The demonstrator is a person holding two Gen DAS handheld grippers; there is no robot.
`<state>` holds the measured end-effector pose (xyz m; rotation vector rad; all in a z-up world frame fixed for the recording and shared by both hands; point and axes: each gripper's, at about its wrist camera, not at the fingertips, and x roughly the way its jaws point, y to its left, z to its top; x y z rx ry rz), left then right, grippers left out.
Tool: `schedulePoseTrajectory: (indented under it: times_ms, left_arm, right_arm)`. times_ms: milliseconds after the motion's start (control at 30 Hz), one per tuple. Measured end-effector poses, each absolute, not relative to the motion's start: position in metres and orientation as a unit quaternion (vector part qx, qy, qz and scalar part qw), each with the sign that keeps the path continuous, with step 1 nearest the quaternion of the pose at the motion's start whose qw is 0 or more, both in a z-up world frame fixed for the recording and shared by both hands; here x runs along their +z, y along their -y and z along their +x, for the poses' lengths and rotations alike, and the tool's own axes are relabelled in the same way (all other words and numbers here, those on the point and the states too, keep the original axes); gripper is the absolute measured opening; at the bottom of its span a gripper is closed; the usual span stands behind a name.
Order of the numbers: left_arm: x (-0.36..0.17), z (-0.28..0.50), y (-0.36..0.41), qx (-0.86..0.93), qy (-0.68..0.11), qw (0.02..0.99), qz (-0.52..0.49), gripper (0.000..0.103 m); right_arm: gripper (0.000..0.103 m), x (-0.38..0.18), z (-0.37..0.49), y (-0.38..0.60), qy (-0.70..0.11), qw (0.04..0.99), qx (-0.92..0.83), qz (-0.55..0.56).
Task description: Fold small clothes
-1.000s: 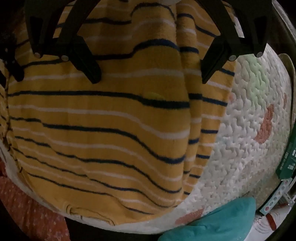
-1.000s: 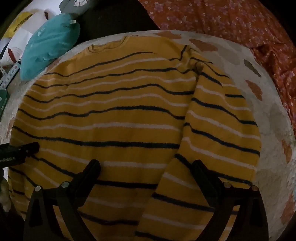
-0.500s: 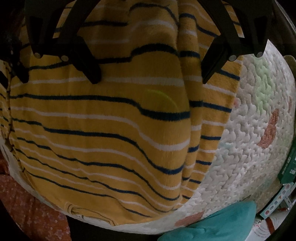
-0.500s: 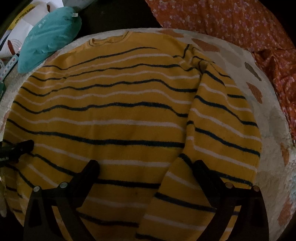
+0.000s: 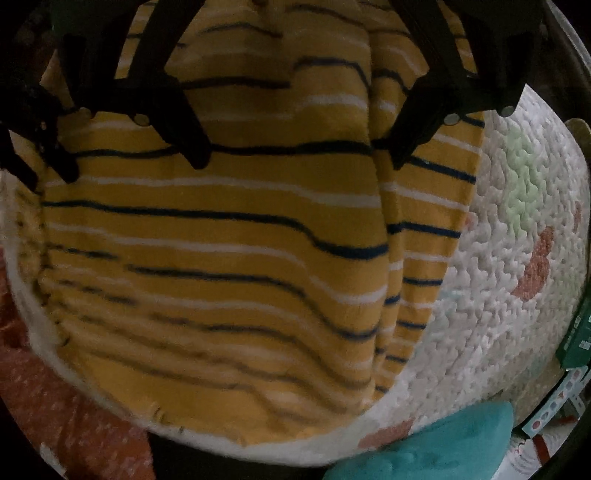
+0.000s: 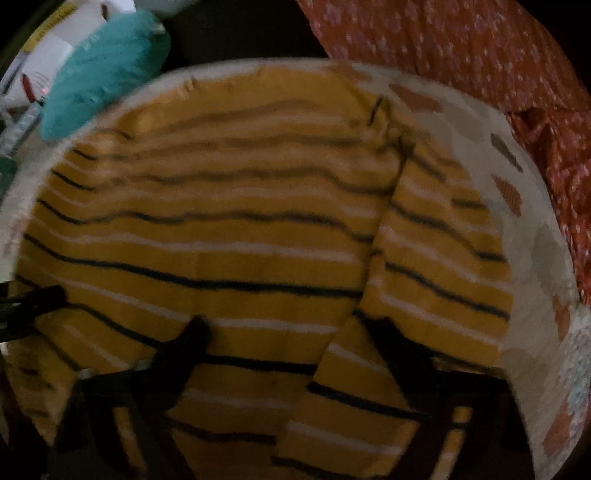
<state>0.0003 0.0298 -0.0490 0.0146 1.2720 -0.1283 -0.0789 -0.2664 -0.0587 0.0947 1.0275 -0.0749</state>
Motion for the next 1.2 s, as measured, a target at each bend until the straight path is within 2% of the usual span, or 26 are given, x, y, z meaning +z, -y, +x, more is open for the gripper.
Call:
schedulePoseTrajectory:
  times_ms: [200,267,333,500,767,800,867,933,1100,1200]
  left_arm:
    - [-0.005,0.004,-0.046,-0.072,-0.538,0.839,-0.048,0.094]
    - [0.0,0.007,-0.049,-0.074,-0.531,0.842,-0.058,0.094]
    - [0.001,0.007,-0.048,-0.077,-0.533,0.841,-0.061,0.094]
    - [-0.001,-0.012,-0.007,-0.088,-0.536,0.838,-0.049,0.094]
    - [-0.01,-0.021,0.011,-0.102,-0.54,0.835,-0.028,0.094]
    - [-0.012,-0.021,0.012,-0.102,-0.542,0.834,-0.025,0.094]
    - [-0.014,-0.02,0.012,-0.103,-0.545,0.832,-0.021,0.094]
    - [-0.017,-0.019,0.009,-0.103,-0.546,0.831,-0.021,0.094]
    - [-0.019,-0.013,-0.002,-0.102,-0.55,0.828,-0.038,0.094]
    - [-0.019,-0.013,-0.005,-0.102,-0.549,0.829,-0.04,0.094]
  right_arm:
    - [0.077,0.013,-0.12,0.359,-0.386,0.906,-0.059,0.165]
    - [0.065,0.01,-0.132,0.379,-0.395,0.897,-0.07,0.185]
    - [0.061,-0.004,-0.142,0.386,-0.419,0.883,-0.06,0.201]
    - [0.06,-0.036,-0.162,0.345,-0.467,0.869,0.026,0.165]
    - [0.06,-0.061,-0.165,0.281,-0.488,0.863,0.088,0.094]
    - [0.058,-0.064,-0.159,0.278,-0.492,0.863,0.078,0.081]
    - [0.021,-0.066,-0.152,0.281,-0.505,0.859,0.052,0.063]
    - [0.009,-0.062,-0.149,0.297,-0.508,0.853,0.058,0.107]
    - [0.008,-0.029,-0.16,0.357,-0.459,0.877,-0.023,0.138]
    - [0.007,-0.013,-0.161,0.418,-0.43,0.878,-0.158,0.138]
